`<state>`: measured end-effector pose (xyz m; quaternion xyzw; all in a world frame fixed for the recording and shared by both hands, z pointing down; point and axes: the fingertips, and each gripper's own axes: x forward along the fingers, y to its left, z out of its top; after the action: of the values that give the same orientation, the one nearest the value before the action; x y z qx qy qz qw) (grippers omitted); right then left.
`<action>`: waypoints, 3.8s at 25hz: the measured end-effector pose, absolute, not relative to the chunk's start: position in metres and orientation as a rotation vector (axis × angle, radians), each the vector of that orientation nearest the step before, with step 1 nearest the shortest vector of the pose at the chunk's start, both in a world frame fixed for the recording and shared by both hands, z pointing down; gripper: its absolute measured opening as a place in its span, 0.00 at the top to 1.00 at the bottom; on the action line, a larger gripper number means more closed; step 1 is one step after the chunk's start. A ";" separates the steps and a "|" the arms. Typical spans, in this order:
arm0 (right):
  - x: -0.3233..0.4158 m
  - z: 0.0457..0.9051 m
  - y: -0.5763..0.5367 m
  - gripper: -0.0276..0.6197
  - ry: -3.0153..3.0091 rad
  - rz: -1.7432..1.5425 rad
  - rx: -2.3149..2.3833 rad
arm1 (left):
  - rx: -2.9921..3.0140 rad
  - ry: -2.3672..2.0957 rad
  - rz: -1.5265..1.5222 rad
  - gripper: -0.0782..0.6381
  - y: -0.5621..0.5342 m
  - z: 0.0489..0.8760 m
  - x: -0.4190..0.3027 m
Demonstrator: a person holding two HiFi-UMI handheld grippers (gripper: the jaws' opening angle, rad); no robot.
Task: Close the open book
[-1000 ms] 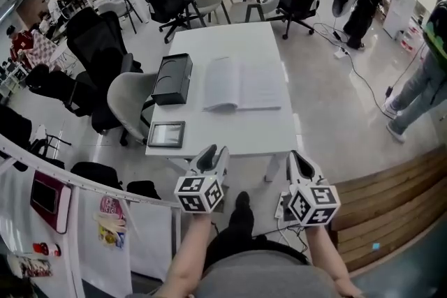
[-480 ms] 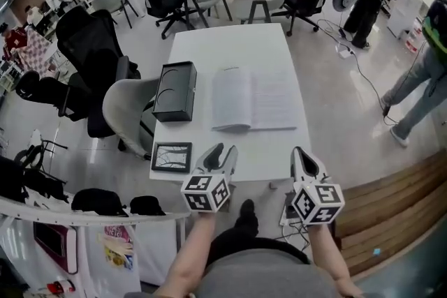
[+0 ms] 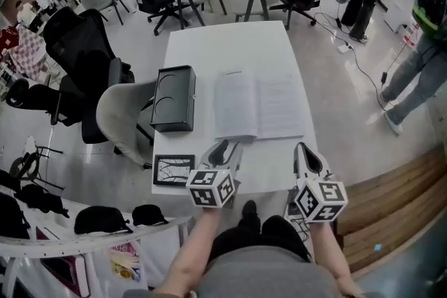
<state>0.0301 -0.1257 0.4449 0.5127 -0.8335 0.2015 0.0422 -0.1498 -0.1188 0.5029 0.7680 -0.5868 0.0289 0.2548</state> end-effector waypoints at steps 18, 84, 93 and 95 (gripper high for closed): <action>0.032 0.454 -0.154 0.95 -2.546 0.637 1.489 | 1.889 -1.554 0.024 0.69 -0.126 0.544 -0.150; 0.015 0.494 -0.220 0.95 -2.509 0.668 1.141 | 1.122 -1.247 -0.876 0.75 -0.172 0.599 -0.168; 0.026 0.492 -0.212 0.95 -2.491 0.679 1.203 | 1.212 -1.295 -0.807 0.81 -0.174 0.586 -0.169; 0.028 0.491 -0.210 0.95 -2.487 0.679 1.219 | 1.233 -1.306 -0.787 0.82 -0.175 0.582 -0.168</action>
<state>0.0284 -0.2098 0.4912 0.4230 -0.8630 0.2355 0.1446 -0.1684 -0.1747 0.5819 0.5223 -0.5531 -0.3334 0.5568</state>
